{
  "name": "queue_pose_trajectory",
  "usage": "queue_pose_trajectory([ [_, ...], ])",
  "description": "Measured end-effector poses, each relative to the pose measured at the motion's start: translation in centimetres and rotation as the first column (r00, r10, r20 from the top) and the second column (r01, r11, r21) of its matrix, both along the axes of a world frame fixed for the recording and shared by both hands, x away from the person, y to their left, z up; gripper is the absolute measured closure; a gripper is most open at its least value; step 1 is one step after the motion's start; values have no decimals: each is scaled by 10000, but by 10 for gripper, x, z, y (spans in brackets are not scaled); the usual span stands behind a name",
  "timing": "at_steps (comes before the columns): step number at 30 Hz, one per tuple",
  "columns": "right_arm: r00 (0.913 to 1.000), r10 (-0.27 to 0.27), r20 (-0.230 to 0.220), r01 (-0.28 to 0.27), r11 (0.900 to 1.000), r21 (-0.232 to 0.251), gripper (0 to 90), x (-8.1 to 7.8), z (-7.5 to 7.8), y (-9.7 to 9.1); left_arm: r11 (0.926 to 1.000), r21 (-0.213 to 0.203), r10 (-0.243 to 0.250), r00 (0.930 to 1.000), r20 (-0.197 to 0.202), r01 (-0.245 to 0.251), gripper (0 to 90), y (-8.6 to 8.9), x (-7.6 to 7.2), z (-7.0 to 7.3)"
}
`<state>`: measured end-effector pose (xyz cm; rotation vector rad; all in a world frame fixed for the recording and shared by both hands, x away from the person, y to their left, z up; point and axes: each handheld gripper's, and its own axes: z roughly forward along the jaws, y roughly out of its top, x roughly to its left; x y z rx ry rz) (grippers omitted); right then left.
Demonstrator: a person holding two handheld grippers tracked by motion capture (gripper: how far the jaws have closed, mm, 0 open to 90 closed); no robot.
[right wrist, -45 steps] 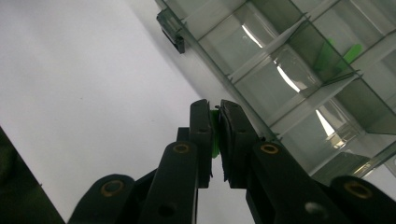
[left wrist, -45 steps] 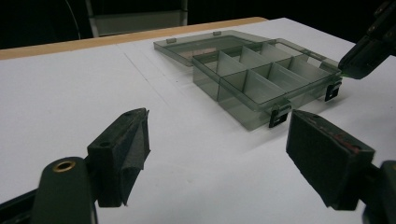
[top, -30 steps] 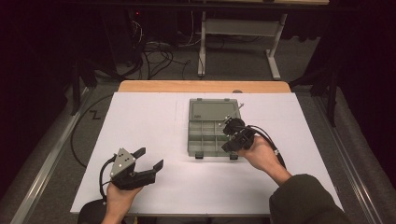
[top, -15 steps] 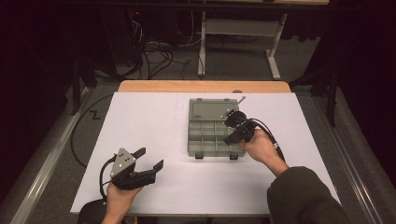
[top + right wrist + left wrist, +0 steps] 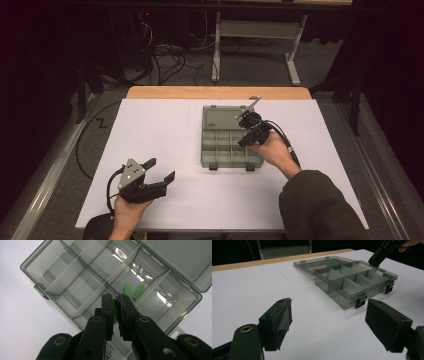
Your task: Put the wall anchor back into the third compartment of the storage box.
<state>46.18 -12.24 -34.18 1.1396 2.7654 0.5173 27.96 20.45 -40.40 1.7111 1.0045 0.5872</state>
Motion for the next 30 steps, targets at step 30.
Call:
queue_pose_trajectory([
  [30, 9968, -785, 135, 787, 9968, -151, 858, 27, -18, 5, 10000, -8, -30, 10000, 18, 30, 218, -1, 0, 0],
])
